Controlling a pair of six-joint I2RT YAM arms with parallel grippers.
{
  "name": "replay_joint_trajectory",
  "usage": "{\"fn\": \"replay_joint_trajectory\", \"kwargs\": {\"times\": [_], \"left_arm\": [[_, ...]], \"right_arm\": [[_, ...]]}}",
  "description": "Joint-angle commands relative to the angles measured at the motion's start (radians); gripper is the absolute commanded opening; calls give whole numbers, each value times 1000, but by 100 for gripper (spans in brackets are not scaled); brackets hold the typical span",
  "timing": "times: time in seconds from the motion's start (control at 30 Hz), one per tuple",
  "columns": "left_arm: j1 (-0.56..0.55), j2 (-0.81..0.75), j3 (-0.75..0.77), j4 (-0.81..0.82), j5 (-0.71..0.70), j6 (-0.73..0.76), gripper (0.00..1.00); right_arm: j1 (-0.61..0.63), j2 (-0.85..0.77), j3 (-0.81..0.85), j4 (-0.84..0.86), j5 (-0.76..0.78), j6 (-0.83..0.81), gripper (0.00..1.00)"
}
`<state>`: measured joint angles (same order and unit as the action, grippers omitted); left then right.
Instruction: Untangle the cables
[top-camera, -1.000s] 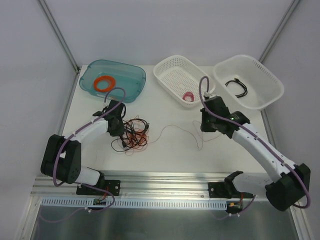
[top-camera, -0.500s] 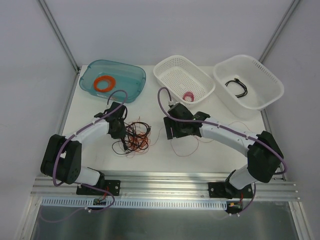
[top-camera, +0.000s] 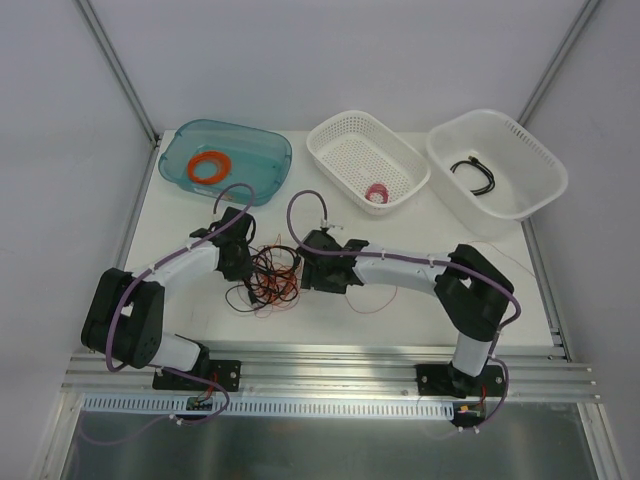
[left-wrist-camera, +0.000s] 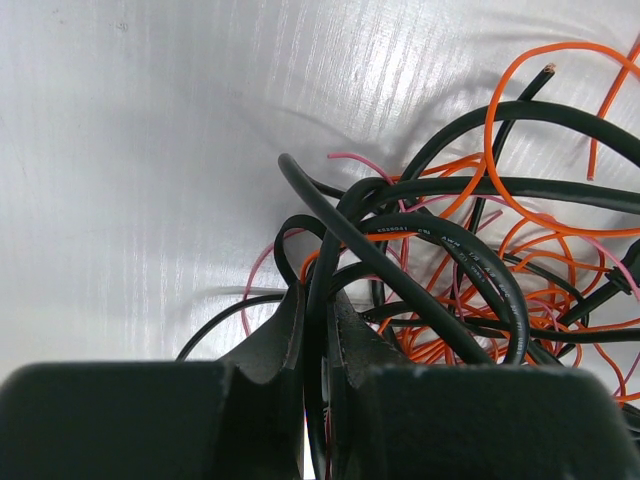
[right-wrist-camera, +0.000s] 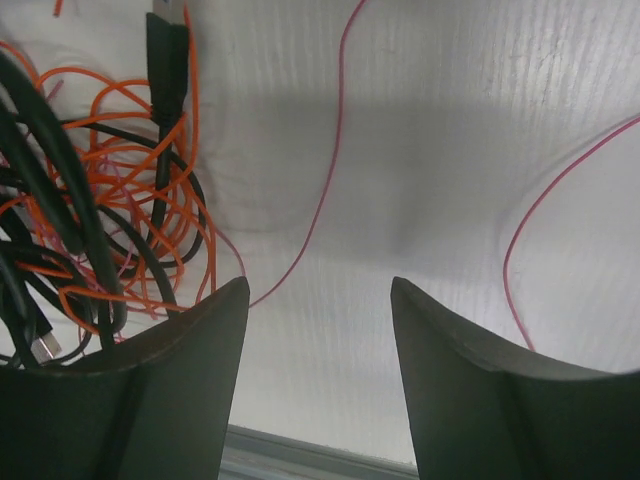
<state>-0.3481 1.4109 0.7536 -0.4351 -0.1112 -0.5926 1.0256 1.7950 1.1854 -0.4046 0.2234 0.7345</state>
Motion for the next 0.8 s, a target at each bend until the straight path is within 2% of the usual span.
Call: {"fn": "replay_joint_trajectory", "kwargs": {"times": [0.0, 0.27, 0.47, 0.57, 0.6, 0.67, 0.7, 0.77], "left_arm": [[-11, -32, -20, -4, 2, -35, 0], [-11, -33, -37, 2, -1, -52, 0], [-11, -33, -37, 6, -11, -53, 0], [-9, -32, -37, 7, -16, -53, 0], [-11, -30, -37, 6, -19, -53, 0], [-11, -30, -39, 6, -22, -52, 0], [-11, -30, -39, 6, -28, -50, 0], [-11, -30, -43, 6, -31, -49, 0]], "right_arm": [[4, 24, 31, 29, 11, 152, 62], [5, 73, 68, 24, 7, 177, 57], [19, 76, 39, 26, -12, 183, 44], [22, 66, 25, 15, -12, 183, 33], [24, 61, 17, 12, -7, 183, 24], [22, 34, 8, -2, 14, 178, 15], [21, 24, 3, -13, 27, 171, 8], [19, -2, 5, -52, 69, 143, 2]]}}
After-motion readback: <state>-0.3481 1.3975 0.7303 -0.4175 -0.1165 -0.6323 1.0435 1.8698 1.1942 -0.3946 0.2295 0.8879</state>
